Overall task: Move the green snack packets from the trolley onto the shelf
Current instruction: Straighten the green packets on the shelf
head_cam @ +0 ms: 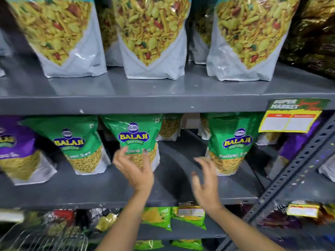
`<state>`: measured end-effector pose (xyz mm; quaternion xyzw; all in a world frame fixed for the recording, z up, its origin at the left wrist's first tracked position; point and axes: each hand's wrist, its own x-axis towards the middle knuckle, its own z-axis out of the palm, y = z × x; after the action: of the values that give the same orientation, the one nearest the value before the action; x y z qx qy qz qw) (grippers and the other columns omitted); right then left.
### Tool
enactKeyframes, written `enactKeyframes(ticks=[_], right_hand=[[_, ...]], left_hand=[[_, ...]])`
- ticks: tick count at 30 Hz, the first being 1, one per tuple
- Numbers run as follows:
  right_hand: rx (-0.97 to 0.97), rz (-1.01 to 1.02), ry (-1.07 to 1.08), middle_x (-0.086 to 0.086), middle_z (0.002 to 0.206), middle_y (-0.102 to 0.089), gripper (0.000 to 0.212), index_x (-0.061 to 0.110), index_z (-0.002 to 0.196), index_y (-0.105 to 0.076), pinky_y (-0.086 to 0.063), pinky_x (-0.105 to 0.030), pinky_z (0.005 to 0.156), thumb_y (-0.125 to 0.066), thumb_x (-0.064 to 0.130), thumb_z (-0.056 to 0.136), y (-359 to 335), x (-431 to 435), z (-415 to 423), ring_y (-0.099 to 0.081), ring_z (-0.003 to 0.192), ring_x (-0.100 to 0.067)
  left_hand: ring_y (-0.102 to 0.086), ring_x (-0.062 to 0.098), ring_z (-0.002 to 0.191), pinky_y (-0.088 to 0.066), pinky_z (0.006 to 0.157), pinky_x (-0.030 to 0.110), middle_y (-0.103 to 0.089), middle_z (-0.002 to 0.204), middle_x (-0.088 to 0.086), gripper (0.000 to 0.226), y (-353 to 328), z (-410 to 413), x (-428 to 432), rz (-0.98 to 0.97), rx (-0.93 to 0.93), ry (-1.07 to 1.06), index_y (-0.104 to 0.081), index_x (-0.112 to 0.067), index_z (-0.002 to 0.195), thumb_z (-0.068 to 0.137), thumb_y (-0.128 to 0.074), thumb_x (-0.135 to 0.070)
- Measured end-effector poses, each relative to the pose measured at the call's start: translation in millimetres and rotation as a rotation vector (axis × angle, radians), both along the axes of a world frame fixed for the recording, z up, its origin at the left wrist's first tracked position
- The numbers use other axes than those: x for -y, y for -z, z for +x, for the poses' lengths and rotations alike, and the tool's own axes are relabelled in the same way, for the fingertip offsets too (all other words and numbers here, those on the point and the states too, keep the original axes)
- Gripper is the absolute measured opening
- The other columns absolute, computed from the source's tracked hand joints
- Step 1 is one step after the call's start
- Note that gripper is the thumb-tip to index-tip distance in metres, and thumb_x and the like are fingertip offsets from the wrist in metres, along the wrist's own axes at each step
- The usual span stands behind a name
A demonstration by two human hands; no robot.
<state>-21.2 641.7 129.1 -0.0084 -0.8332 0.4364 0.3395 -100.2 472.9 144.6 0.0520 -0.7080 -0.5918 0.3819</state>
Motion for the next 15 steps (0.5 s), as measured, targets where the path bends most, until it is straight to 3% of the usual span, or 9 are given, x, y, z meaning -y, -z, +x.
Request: enactKeyframes(ticks=[2, 4, 7, 10, 15], right_hand=[[0.191, -0.036, -0.137, -0.003, 0.128, -0.047, 0.048, 0.02, 0.128, -0.043, -0.04, -0.043, 0.103, -0.054, 0.027, 0.082, 10, 26, -31, -0.045, 0.122, -0.015], [0.394, -0.112, -0.229, -0.002, 0.144, -0.035, 0.073, 0.023, 0.14, -0.028, -0.038, -0.044, 0.108, -0.065, 0.038, 0.079, 7, 49, -62, -0.038, 0.133, -0.018], [0.552, -0.251, -0.369, 0.001, 0.15, -0.036, 0.098, 0.027, 0.142, -0.024, -0.034, -0.044, 0.113, -0.079, 0.047, 0.064, -4, 73, -99, -0.035, 0.137, -0.015], [0.538, -0.333, -0.38, 0.005, 0.13, -0.059, 0.081, 0.033, 0.125, -0.043, -0.044, -0.046, 0.105, -0.08, 0.05, 0.055, -3, 81, -114, -0.053, 0.121, -0.012], [0.514, -0.304, -0.356, 0.007, 0.122, -0.062, 0.062, 0.038, 0.117, -0.045, -0.046, -0.041, 0.101, -0.08, 0.037, 0.065, -3, 66, -106, -0.056, 0.114, -0.01]], left_hand=[[-0.044, 0.04, 0.122, -0.029, 0.111, 0.031, -0.039, 0.135, 0.023, 0.069, -8, -16, 26, 0.046, 0.123, 0.011, -0.039, -0.001, 0.132, 0.08, -0.059, -0.041], [-0.03, 0.03, 0.139, -0.025, 0.112, 0.035, -0.026, 0.151, 0.017, 0.074, -10, -29, 37, 0.15, 0.282, 0.197, -0.023, -0.008, 0.145, 0.088, -0.057, -0.039], [-0.025, 0.02, 0.145, -0.024, 0.116, 0.036, -0.022, 0.159, 0.004, 0.083, -3, -39, 43, 0.186, 0.475, 0.423, -0.012, -0.019, 0.151, 0.087, -0.048, -0.056], [-0.045, 0.02, 0.132, -0.036, 0.111, 0.045, -0.045, 0.145, 0.0, 0.092, 8, -39, 45, 0.121, 0.491, 0.404, -0.028, -0.022, 0.145, 0.07, -0.044, -0.072], [-0.055, 0.023, 0.12, -0.045, 0.1, 0.05, -0.055, 0.133, 0.003, 0.08, 14, -35, 35, 0.054, 0.498, 0.368, -0.037, -0.026, 0.137, 0.072, -0.045, -0.072]])
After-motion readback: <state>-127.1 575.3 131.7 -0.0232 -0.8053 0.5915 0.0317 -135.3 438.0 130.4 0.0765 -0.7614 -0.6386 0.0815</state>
